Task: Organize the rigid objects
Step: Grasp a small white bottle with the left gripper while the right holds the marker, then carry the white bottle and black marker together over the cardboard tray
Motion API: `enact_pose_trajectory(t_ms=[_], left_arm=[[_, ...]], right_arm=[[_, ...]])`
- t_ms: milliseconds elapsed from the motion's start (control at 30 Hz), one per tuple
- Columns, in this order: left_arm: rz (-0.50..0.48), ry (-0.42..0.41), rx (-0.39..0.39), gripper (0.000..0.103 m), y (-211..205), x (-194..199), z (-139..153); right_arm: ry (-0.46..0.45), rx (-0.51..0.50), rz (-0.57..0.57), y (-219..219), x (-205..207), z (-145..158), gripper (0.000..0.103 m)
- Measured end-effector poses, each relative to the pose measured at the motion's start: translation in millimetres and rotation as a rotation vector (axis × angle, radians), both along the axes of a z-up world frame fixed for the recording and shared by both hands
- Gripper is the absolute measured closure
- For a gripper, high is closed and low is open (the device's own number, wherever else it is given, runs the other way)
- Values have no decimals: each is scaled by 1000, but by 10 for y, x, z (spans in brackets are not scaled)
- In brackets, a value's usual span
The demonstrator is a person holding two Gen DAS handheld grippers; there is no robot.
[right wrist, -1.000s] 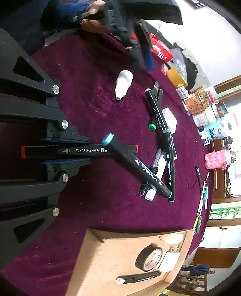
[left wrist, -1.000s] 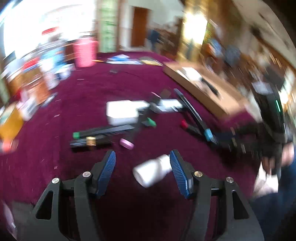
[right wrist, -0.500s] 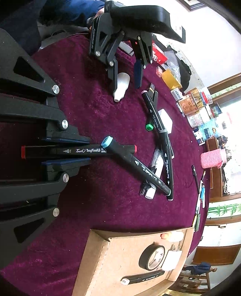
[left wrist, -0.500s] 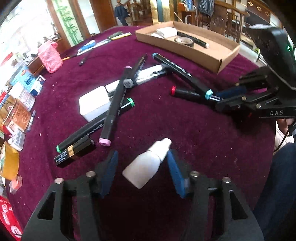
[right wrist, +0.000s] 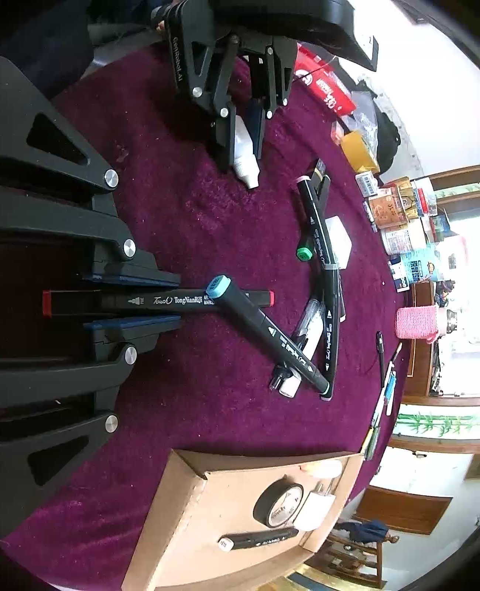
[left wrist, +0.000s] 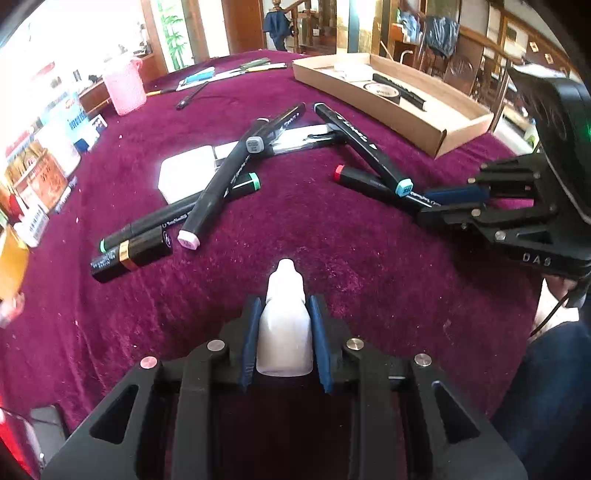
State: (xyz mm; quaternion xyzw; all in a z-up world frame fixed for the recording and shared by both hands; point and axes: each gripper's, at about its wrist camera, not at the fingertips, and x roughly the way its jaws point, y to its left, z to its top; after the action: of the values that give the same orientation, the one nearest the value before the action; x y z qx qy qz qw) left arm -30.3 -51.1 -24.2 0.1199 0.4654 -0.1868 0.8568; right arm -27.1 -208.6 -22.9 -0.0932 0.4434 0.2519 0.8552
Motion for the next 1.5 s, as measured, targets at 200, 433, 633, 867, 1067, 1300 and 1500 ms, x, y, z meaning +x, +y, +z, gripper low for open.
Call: enact_pose_trajectory(t_ms=[200,433,633,867,1067,1300,1500], left_arm=[[-10,-20,-12,78,16,-17,-7],[-15,-24,-16,77,20,-24,-10],[-3,-16,-17,71,34,-11,-18],[72,-20,-14,39,165,32,-54],[12,-41,4,79,-24,-84,-7],[68,-37,-30,80,3,-86,22],[107,-86,-112,80,44,-99,195]], right_arm=[[-19,-34,-6,40,-21,0,90],[-1,-11,-36,23,-13,6,89],[11,-2,-47,12,-14,2,89],[13,-14,-33,28,-46,9,90],[38,45,-29,-11,-90,15,90],[42,100,26,40,-216,61,90],[26,159,56,62,-280,130,90]])
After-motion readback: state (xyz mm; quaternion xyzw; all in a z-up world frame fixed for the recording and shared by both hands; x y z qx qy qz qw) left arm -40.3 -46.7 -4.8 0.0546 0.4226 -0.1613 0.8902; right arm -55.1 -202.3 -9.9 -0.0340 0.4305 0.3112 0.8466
